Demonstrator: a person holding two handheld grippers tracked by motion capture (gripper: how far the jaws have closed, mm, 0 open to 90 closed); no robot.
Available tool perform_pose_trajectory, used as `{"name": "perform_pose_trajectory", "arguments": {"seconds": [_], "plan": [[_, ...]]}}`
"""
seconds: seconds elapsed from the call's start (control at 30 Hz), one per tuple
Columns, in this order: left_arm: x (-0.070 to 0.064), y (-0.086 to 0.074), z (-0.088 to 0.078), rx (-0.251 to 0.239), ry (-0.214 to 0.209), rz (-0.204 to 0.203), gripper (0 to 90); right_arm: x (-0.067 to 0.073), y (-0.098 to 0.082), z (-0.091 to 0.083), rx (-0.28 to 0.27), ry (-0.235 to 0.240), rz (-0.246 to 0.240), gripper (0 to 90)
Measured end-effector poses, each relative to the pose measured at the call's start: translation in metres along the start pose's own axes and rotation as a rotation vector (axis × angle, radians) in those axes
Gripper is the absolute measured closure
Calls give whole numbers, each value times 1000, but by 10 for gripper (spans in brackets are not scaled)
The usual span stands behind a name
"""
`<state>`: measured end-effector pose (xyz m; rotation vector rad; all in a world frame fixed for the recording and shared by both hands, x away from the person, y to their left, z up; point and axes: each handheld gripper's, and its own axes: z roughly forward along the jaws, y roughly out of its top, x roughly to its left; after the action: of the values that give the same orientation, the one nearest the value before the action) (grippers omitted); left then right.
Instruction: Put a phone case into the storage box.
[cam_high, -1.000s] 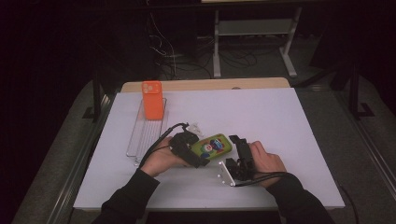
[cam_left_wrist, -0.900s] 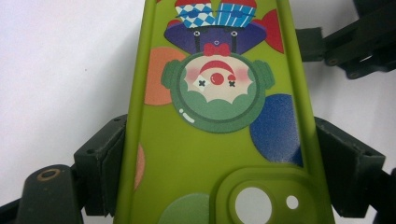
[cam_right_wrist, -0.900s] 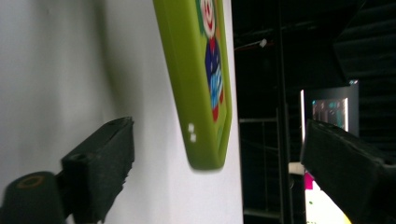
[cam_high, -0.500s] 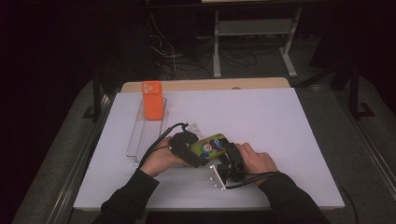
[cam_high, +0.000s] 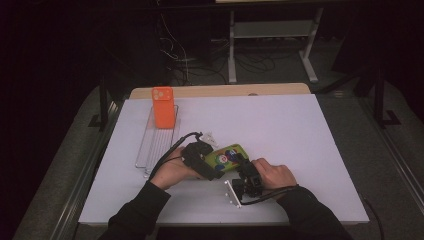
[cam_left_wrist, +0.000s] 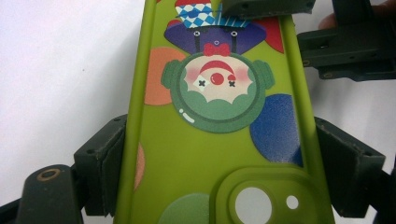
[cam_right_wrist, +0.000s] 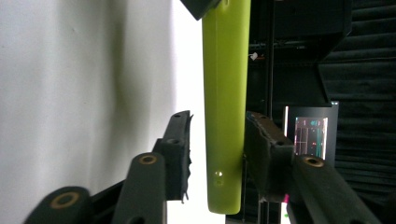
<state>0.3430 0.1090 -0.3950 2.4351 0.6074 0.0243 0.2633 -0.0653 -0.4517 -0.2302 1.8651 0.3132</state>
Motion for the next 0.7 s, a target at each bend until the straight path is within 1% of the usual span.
{"name": "perform_pose_trajectory", "arguments": {"seconds": [0.1,0.2,0.37,0.4,0.47,0.57,0.6,0.67,0.7], "plan": [[0,0,0,2,-1,1,153,1,0,0,4,-11,0,668],[0,0,1,2,-4,1,153,1,0,-1,3,-12,2,711],[1,0,1,2,-8,1,153,1,1,-1,4,-10,-6,734],[2,0,0,11,-12,-1,153,1,1,-1,3,-12,-9,739],[2,0,0,6,-17,-6,153,2,1,-1,4,-18,-22,747],[3,0,0,5,-20,-2,151,3,1,-1,7,-28,-34,753],[3,-1,0,7,-24,-4,150,3,1,-1,5,-28,-36,754],[3,-1,0,-6,-28,-11,146,3,2,-1,5,-36,-39,756],[4,-2,0,-5,-27,-8,142,3,1,-1,4,-34,-36,756]]}}
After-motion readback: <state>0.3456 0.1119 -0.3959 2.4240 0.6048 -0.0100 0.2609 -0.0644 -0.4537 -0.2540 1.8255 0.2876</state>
